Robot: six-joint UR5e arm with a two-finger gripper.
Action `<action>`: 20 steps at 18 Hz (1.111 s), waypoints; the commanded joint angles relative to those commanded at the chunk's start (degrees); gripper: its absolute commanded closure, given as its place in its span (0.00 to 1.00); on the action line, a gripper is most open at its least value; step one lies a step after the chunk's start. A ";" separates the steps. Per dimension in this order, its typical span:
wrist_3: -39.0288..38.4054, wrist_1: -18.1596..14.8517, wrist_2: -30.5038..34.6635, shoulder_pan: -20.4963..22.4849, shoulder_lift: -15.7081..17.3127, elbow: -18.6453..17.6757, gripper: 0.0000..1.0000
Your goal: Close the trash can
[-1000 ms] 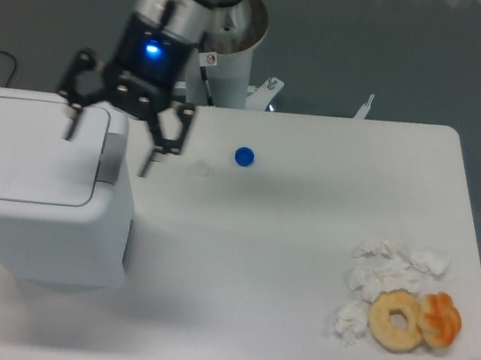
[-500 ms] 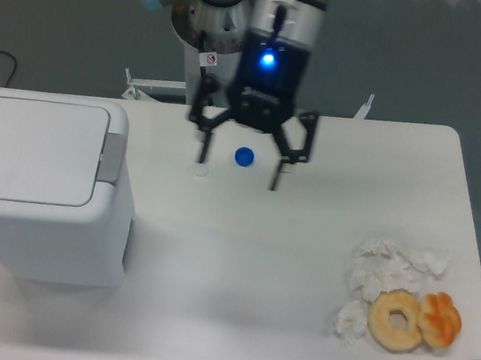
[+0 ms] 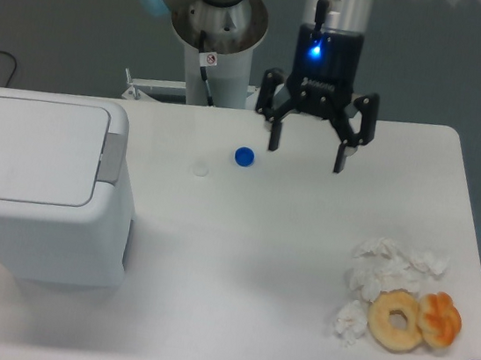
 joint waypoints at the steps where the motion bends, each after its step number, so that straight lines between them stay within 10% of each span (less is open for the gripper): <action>1: 0.62 -1.49 0.44 0.09 0.52 0.00 0.00; 8: 5.81 -6.95 3.78 2.63 2.73 0.09 0.00; 13: 16.41 -20.20 4.58 7.11 3.60 1.75 0.00; 20: 30.05 -27.87 8.00 10.72 4.75 2.02 0.00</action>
